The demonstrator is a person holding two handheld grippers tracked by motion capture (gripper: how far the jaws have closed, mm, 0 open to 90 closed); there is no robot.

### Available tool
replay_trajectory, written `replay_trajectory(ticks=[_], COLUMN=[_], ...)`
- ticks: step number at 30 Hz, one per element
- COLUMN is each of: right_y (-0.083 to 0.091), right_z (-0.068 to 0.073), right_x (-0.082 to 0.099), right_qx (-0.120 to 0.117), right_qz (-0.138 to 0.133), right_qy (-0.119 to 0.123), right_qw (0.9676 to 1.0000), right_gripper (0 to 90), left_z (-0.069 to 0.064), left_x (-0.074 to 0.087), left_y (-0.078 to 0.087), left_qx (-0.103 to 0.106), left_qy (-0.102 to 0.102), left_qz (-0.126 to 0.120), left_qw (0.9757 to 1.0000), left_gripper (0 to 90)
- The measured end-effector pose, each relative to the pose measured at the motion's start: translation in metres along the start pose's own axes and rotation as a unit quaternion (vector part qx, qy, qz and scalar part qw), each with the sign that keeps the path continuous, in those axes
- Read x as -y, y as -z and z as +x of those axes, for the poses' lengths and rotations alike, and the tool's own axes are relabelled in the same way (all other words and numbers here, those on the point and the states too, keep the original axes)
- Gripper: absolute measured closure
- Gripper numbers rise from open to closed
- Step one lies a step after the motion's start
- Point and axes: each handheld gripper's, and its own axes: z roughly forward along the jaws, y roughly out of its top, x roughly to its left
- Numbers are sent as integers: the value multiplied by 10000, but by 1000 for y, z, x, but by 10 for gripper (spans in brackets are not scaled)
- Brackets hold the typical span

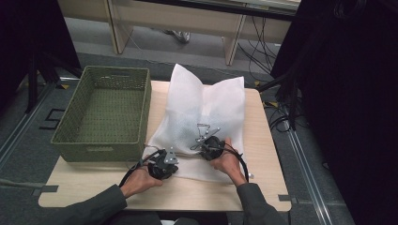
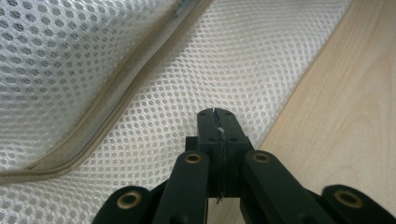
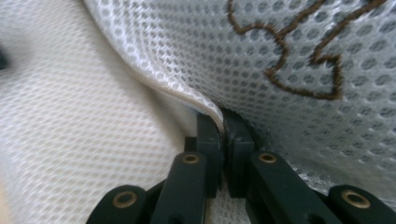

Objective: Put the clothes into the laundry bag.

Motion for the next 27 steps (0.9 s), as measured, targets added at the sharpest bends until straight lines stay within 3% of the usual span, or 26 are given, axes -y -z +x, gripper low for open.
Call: replay_trajectory(ticks=[2, 3, 5, 6, 12, 13, 15, 16, 17, 18, 19, 20, 22, 25, 26, 27], right_y=[-1, -3, -5, -5, -6, -6, -5, -4, -4, -3, -2, -2, -1, 5, 8, 11], right_z=[-1, -4, -7, -8, -13, -13, -13, -11, -12, -13, -12, -12, -12, -6, -5, -4], right_x=[-1, -2, -4, -5, -6, -6, -6, -5, -5, -4, -4, -3, -2, -1, -1, -1], right_qx=[93, 214, 335, 355, 358, 292, 305, 308, 306, 304, 305, 242, 289, 311, 318, 290], right_qz=[8, -51, -56, -27, -61, -62, -121, -94, -127, -152, -154, -132, -182, -189, -189, -200], right_qy=[-98, 50, -11, -81, -9, -12, 44, -45, 46, 94, 63, 59, 74, 306, 338, 500], right_qw=[9999, 9997, 9994, 9993, 9993, 9996, 9995, 9995, 9994, 9994, 9994, 9996, 9994, 9989, 9987, 9981], right_gripper=[875, 874, 874, 874, 873, 872, 863, 859, 855, 848, 838, 831, 817, 815, 820, 822], left_z=[1, 1, 2, 1, 1, 0, 0, 0, 0, -2, -1, -4, -6, -6, -6, -4], left_x=[0, 1, 2, 4, 4, 5, 5, 5, 4, 5, 4, 4, 3, 1, 1, 1], left_y=[1, 2, 3, 3, 3, 3, 3, 4, 5, 4, 5, 5, 8, 12, 13, 14], left_qx=[-2, 20, 49, 79, 52, 67, 75, 115, 133, 166, 144, 149, 129, 62, 49, 58], left_qy=[-87, -87, -107, -5, -105, 22, 37, 21, -91, 54, -113, -15, -54, -128, -38, -128], left_qz=[-19, 12, 0, -9, -72, -84, -109, -115, -126, -172, -150, -174, -268, -353, -391, -403], left_qw=[10000, 10000, 9999, 10000, 9999, 9999, 9999, 9999, 9998, 9997, 9997, 9997, 9995, 9993, 9992, 9991], left_gripper=[891, 892, 892, 892, 890, 889, 870, 842, 826, 800, 780, 763, 724, 691, 686, 681])
